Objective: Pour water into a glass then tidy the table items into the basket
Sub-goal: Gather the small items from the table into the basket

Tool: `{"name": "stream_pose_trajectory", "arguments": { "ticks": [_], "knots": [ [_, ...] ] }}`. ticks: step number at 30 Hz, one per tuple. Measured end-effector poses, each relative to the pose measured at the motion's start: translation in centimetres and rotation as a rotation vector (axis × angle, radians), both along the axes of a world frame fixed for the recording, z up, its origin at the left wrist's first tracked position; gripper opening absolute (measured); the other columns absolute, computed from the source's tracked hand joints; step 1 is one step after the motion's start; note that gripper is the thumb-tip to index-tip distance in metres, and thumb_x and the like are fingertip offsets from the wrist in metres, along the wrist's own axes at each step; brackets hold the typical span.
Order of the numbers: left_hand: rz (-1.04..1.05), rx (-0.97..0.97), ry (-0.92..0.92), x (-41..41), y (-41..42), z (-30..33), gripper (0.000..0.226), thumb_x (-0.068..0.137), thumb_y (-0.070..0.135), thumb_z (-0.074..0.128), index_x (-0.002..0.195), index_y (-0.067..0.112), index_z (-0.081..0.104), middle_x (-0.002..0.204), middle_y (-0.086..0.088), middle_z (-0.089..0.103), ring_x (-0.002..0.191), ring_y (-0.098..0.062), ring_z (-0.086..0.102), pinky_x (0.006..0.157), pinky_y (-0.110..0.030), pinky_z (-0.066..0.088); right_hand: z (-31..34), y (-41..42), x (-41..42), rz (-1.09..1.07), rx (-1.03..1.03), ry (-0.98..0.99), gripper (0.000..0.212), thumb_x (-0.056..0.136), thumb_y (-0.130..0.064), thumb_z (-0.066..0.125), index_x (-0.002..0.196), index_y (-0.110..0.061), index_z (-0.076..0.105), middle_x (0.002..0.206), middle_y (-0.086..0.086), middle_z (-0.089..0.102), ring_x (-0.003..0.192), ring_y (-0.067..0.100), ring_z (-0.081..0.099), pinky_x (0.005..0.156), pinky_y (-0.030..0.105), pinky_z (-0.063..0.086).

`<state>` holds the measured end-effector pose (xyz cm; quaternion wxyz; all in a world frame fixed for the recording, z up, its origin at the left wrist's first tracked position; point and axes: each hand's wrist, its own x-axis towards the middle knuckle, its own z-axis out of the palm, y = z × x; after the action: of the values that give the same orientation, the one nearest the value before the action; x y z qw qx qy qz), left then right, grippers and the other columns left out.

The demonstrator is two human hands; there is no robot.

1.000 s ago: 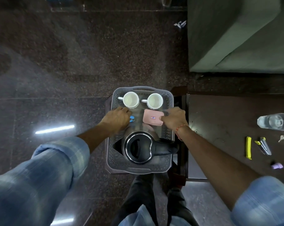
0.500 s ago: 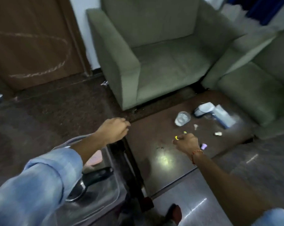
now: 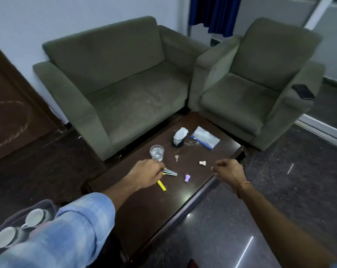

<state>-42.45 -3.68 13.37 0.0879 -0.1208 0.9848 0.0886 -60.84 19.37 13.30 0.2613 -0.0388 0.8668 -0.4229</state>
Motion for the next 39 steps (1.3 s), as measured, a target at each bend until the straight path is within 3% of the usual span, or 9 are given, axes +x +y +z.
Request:
{"name": "stream_pose_trajectory", "arguments": {
  "ticks": [5,11,16,21,26,30,34,39],
  "knots": [
    [-0.008,0.020,-0.036,-4.1,1.7,-0.8,0.030,0.092,0.034,0.047,0.118,0.027,0.061,0.115,0.006,0.064,0.107,-0.022,0.063,0.079,-0.040,0.051,-1.1,2.2,-4.5,-0.034,-0.036,-0.017,0.015,0.076,-0.011,0.074,0.088,-0.018,0.069,0.076,0.009,0.073,0.064,0.016,0.065,0.073,0.034,0.060],
    [0.029,0.073,-0.095,-6.2,0.7,-3.9,0.027,0.092,0.030,0.049,0.115,0.025,0.062,0.111,0.005,0.064,0.104,-0.023,0.064,0.078,-0.040,0.052,-4.2,-0.4,-6.2,0.042,-0.006,-0.096,0.013,0.074,-0.005,0.070,0.072,-0.017,0.068,0.073,0.008,0.073,0.062,0.017,0.066,0.073,0.035,0.060],
    [0.045,0.113,-0.113,-9.1,-1.4,-6.4,0.027,0.093,0.028,0.050,0.118,0.024,0.060,0.115,0.004,0.064,0.105,-0.023,0.064,0.079,-0.038,0.049,-6.2,-2.1,-9.4,0.027,0.045,-0.111,0.020,0.076,-0.003,0.069,0.094,-0.010,0.073,0.082,0.013,0.074,0.068,0.021,0.069,0.078,0.039,0.061],
    [0.053,0.170,-0.140,-11.8,-2.5,-8.0,0.031,0.093,0.029,0.050,0.123,0.025,0.059,0.123,0.005,0.062,0.112,-0.019,0.061,0.085,-0.036,0.048,-7.3,-3.3,-12.7,0.006,0.082,-0.114,0.020,0.077,-0.003,0.071,0.096,-0.009,0.073,0.085,0.014,0.074,0.070,0.021,0.068,0.080,0.038,0.060],
    [0.074,0.214,-0.152,-14.5,-3.2,-9.3,0.033,0.092,0.026,0.051,0.124,0.024,0.060,0.125,0.004,0.062,0.115,-0.018,0.059,0.088,-0.036,0.050,-8.8,-5.0,-16.0,0.017,0.126,-0.165,0.017,0.077,-0.003,0.069,0.090,-0.013,0.072,0.070,0.001,0.070,0.058,0.010,0.064,0.061,0.021,0.057],
    [0.111,0.245,-0.145,-17.2,-3.6,-10.5,0.032,0.094,0.027,0.051,0.124,0.023,0.062,0.124,0.003,0.063,0.113,-0.019,0.061,0.087,-0.035,0.052,-11.0,-6.7,-20.0,0.061,0.158,-0.202,0.012,0.078,-0.007,0.069,0.087,-0.014,0.072,0.070,0.005,0.072,0.058,0.014,0.064,0.063,0.027,0.059],
    [0.169,0.290,-0.188,-20.9,-3.5,-11.9,0.035,0.094,0.026,0.049,0.126,0.022,0.061,0.128,0.001,0.060,0.115,-0.020,0.060,0.092,-0.034,0.049,-13.5,-8.1,-24.4,0.057,0.192,-0.230,0.011,0.077,-0.015,0.074,0.088,-0.017,0.071,0.068,0.003,0.071,0.053,0.009,0.064,0.049,0.014,0.052],
    [0.174,0.333,-0.194,-27.5,-3.0,-15.1,0.036,0.095,0.029,0.049,0.128,0.020,0.058,0.129,-0.002,0.056,0.121,-0.022,0.053,0.097,-0.039,0.048,-18.2,-9.3,-29.7,-0.113,0.133,-0.360,0.018,0.077,-0.011,0.073,0.093,-0.002,0.071,0.070,0.011,0.072,0.054,0.018,0.064,0.056,0.031,0.059]
  ]
}}
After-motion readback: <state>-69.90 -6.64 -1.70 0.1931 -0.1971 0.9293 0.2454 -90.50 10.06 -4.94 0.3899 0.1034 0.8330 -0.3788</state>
